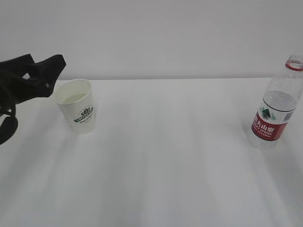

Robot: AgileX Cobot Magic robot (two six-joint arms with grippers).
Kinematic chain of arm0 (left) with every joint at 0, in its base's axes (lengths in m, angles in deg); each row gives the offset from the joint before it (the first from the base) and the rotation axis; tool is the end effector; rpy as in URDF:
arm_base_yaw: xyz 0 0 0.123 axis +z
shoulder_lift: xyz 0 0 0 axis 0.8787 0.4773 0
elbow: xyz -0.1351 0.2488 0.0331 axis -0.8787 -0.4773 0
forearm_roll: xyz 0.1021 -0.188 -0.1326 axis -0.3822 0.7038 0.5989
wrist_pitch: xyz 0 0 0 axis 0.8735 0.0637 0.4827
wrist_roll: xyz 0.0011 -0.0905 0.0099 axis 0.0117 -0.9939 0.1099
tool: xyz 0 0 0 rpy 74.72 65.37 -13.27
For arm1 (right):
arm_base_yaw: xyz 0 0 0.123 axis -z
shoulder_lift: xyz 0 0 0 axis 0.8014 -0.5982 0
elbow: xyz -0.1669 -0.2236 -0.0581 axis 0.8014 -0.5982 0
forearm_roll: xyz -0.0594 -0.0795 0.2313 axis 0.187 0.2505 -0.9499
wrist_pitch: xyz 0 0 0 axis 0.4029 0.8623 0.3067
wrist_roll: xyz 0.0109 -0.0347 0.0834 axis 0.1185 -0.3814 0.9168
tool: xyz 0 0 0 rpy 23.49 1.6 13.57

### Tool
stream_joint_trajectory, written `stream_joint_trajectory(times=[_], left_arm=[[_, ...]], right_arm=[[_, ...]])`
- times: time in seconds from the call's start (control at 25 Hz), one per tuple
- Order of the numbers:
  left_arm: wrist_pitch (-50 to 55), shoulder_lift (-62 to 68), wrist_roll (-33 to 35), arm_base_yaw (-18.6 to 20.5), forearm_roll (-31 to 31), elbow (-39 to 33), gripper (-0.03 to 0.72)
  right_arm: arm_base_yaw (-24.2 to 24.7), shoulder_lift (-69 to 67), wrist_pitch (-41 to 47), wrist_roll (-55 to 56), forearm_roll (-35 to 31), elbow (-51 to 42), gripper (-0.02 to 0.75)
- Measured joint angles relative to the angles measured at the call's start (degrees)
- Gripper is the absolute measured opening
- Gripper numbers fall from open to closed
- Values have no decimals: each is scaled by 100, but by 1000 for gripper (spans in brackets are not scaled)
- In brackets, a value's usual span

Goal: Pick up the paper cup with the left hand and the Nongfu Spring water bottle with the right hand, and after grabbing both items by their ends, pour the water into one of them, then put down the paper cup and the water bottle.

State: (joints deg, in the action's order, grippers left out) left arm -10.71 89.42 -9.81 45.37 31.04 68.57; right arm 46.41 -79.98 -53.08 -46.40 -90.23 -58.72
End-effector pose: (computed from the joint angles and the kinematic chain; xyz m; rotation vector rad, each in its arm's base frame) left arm 0.2604 -0.0840 0.2115 0.1284 1.5261 -0.4630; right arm 0.2115 0.0155 0.2838 -0.0179 1.5212 -0.0035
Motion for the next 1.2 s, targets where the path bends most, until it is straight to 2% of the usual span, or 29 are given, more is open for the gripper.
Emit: stream_joint_trajectory(times=[0.44, 0.84, 1.2], left_arm=[[2067, -1985, 0, 0, 0, -43, 607], [4375, -4148, 0, 0, -2, -43, 594], [6177, -5850, 0, 0, 40, -46, 589]], right_arm=[[0, 718, 1671, -63, -35, 897, 593], [0, 2157, 2975, -63, -35, 959, 593], [0, 3282, 4532, -63, 22, 985, 593]])
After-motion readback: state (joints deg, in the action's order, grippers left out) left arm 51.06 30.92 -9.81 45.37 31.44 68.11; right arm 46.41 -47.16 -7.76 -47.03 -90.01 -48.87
